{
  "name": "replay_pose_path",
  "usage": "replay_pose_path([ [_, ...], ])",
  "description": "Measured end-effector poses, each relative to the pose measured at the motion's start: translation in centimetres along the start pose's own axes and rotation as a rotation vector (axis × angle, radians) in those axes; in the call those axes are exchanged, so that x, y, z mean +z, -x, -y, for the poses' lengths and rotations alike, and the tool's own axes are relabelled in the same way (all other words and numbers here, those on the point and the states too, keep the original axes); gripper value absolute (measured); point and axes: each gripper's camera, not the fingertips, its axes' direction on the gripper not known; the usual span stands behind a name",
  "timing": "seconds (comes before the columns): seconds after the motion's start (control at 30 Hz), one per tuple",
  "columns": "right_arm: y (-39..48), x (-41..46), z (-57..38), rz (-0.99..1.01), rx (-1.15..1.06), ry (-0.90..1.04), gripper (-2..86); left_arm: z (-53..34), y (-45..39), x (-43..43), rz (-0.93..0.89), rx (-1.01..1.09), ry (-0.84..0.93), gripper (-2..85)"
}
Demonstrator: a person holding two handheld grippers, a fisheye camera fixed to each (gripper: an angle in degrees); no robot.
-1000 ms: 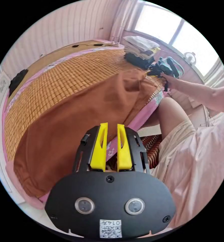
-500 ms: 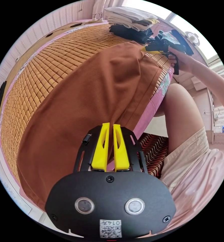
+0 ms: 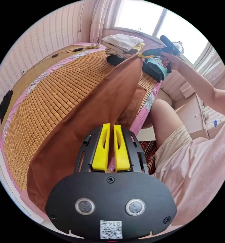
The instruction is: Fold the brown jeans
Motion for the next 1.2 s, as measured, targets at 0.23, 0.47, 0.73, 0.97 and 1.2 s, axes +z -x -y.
replay_pose_path([
  [0.23, -5.0, 4.3, -5.4, -0.012, 0.214, -0.063, 5.2, -3.4, 1.8, 7.4, -0.02, -0.148, 0.137, 4.9],
  [0.47, -5.5, 10.2, -12.5, -0.088, 0.232, 0.053, 6.4, -6.5, 1.6, 11.4, -0.023, -0.191, 0.228, 4.9],
  [0.73, -7.8, 12.2, -12.6, -0.107, 0.418, -0.016, 7.5, -7.3, 1.5, 12.1, 0.003, -0.185, 0.246, 5.3],
  [0.97, -9.3, 10.2, -14.1, 0.246, 0.507, -0.167, 1.4, -8.0, 1.7, 12.2, -0.002, -0.199, 0.25, 5.4],
  [1.2, -10.5, 13.3, -16.6, 0.082, 0.512, 0.064, 1.5, -9.1, 2.0, 10.7, -0.03, -0.213, 0.229, 5.8],
])
